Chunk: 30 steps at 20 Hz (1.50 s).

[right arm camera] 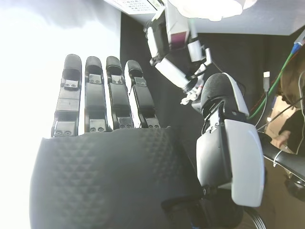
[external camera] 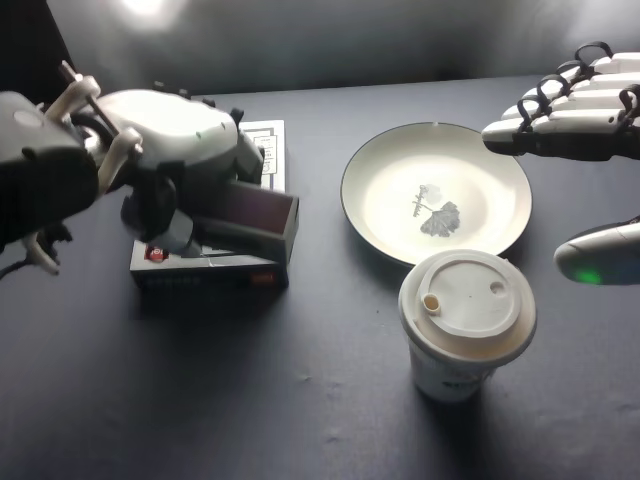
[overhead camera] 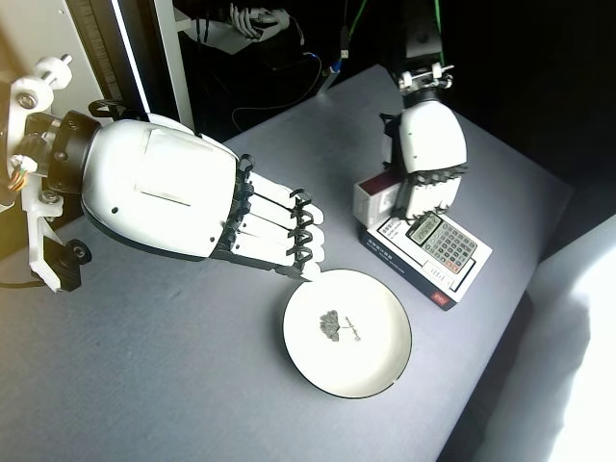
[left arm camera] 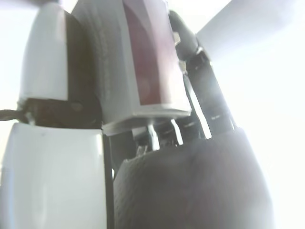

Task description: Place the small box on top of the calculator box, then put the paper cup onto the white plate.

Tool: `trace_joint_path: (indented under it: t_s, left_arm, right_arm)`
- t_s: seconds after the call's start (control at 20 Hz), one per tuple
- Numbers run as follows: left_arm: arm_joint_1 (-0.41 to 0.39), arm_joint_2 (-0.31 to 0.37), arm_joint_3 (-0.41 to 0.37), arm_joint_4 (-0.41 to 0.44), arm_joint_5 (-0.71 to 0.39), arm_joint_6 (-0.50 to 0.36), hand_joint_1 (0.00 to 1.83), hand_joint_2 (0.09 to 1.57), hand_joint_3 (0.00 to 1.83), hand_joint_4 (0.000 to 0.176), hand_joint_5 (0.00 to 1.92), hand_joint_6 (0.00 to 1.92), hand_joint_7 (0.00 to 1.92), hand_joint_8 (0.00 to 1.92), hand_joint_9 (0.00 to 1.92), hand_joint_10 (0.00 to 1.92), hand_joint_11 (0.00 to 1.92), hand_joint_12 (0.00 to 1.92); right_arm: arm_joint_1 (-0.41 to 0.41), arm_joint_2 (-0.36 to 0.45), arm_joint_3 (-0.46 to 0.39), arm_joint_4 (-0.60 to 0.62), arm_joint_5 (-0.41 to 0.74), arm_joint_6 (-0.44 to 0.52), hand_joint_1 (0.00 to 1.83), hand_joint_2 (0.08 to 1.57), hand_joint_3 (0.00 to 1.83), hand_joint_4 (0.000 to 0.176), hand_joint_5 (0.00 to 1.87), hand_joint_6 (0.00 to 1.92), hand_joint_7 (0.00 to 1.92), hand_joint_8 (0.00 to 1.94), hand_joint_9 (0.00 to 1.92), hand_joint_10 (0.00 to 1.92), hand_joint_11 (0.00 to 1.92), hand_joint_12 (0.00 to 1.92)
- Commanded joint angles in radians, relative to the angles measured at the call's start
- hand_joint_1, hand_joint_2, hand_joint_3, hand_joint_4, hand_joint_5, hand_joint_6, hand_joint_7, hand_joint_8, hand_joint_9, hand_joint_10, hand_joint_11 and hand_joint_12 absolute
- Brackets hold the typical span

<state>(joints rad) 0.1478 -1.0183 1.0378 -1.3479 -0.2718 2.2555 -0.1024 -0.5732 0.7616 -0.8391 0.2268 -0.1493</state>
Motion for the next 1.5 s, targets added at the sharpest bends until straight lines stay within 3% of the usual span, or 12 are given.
trace_joint_path:
  t_s: [0.0,0.15,0.45,0.85,1.25,1.3,1.35,1.4,1.45]
  left_arm:
    - [-0.017,0.003,0.014,0.018,-0.017,0.004,1.49,1.12,0.00,0.000,0.81,1.16,0.93,0.91,0.99,0.98,0.79,1.53]
    - [-0.007,-0.028,0.088,-0.015,0.083,0.004,1.49,1.12,0.00,0.000,0.80,1.15,0.92,0.94,0.97,1.01,0.79,1.54]
    - [0.019,-0.067,0.177,-0.018,0.180,0.005,1.49,1.13,0.00,0.000,0.80,1.18,0.90,0.96,0.94,1.04,0.77,1.55]
    - [0.014,-0.110,0.258,-0.009,0.207,0.005,1.49,1.13,0.00,0.000,0.79,1.18,0.92,0.95,0.96,1.04,0.75,1.56]
    - [0.010,-0.110,0.270,-0.002,0.205,0.004,1.49,1.14,0.00,0.000,0.78,1.21,0.90,0.98,0.93,1.05,0.76,1.58]
    - [0.010,-0.109,0.270,-0.002,0.205,0.004,1.39,1.16,0.00,0.000,0.74,1.31,0.88,1.05,0.88,1.21,0.70,1.04]
    - [0.010,-0.108,0.270,-0.003,0.205,0.004,1.16,1.23,0.00,0.000,0.72,1.35,0.81,0.46,0.81,0.54,0.66,0.77]
    - [0.008,-0.106,0.270,-0.003,0.205,0.004,1.28,1.18,0.00,0.000,0.66,0.57,0.82,0.16,0.83,0.20,0.64,0.62]
    - [0.008,-0.105,0.270,-0.003,0.204,0.004,1.28,1.14,0.00,0.000,0.70,0.20,0.78,0.05,0.79,0.06,0.60,0.50]
  right_arm:
    - [0.008,0.013,-0.003,0.021,0.073,0.008,0.08,1.21,0.00,0.000,0.14,0.00,0.13,0.00,0.12,0.01,0.00,0.36]
    - [0.008,0.013,-0.003,0.021,0.073,0.008,0.09,1.21,0.00,0.000,0.14,0.00,0.14,0.00,0.13,0.01,0.00,0.39]
    - [0.007,0.013,-0.004,0.021,0.073,0.008,0.09,1.22,0.00,0.000,0.14,0.00,0.14,0.00,0.14,0.00,0.00,0.36]
    - [0.007,0.013,-0.004,0.021,0.073,0.008,0.07,1.22,0.00,0.000,0.15,0.00,0.15,0.00,0.15,0.00,0.00,0.44]
    - [0.008,0.013,-0.004,0.021,0.073,0.008,0.11,1.22,0.00,0.000,0.15,0.00,0.16,0.00,0.16,0.00,0.00,0.49]
    - [0.008,0.013,-0.004,0.021,0.073,0.008,0.14,1.21,0.00,0.000,0.16,0.00,0.17,0.00,0.18,0.01,0.00,0.53]
    - [0.008,0.013,-0.004,0.021,0.073,0.008,0.12,1.21,0.00,0.000,0.15,0.00,0.16,0.00,0.16,0.00,0.00,0.50]
    - [0.008,0.013,-0.004,0.021,0.073,0.008,0.13,1.21,0.00,0.000,0.16,0.00,0.16,0.00,0.17,0.00,0.00,0.53]
    - [0.008,0.013,-0.004,0.021,0.073,0.008,0.15,1.21,0.00,0.000,0.17,0.01,0.17,0.00,0.18,0.01,0.00,0.55]
